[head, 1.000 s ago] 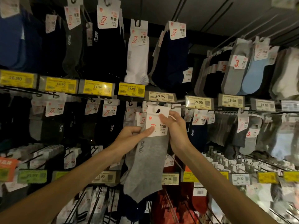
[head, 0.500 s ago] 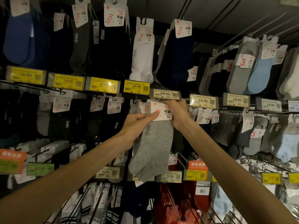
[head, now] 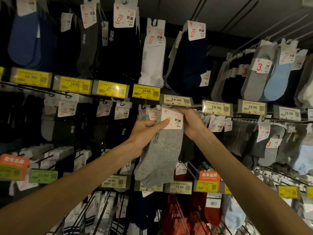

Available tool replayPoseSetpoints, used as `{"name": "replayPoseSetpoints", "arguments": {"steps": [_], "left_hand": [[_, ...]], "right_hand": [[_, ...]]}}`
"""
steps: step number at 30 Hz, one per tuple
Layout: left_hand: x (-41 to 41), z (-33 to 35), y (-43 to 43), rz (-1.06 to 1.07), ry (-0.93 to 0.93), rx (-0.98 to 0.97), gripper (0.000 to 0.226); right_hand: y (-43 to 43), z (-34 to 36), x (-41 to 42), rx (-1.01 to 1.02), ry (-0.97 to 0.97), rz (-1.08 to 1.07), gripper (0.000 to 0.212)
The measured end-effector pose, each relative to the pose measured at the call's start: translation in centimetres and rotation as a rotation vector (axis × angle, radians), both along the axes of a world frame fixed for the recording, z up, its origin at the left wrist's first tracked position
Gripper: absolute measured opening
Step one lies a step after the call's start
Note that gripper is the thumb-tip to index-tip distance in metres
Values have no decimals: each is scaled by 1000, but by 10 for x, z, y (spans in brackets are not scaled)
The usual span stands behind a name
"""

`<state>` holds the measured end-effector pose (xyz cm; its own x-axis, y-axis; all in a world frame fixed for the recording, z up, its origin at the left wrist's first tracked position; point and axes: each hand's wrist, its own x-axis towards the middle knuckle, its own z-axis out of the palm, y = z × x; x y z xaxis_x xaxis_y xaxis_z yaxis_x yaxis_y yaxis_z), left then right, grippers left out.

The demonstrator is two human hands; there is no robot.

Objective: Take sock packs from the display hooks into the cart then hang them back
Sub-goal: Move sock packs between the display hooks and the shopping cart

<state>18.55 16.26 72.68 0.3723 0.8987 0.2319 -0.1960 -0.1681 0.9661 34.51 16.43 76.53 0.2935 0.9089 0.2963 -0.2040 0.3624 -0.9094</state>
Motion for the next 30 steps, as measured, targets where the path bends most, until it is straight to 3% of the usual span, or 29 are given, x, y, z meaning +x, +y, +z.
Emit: {"name": "replayPoseSetpoints", "arguments": {"steps": [9, 20, 27, 30], "left_hand": [[4, 1, -1, -17, -14, -3, 27], [4, 3, 0, -5, -12, -39, 28], [6, 1, 3, 19, 16, -29, 26], [8, -1, 11, 74, 47, 2, 28]], "right_hand": [[2, 4, 9, -105, -8, 105, 11], [5, 8, 8, -36, -76, 39, 10], [5, 5, 15, -88, -46, 195, 17], [12, 0, 11, -18, -105, 53, 21]]}}
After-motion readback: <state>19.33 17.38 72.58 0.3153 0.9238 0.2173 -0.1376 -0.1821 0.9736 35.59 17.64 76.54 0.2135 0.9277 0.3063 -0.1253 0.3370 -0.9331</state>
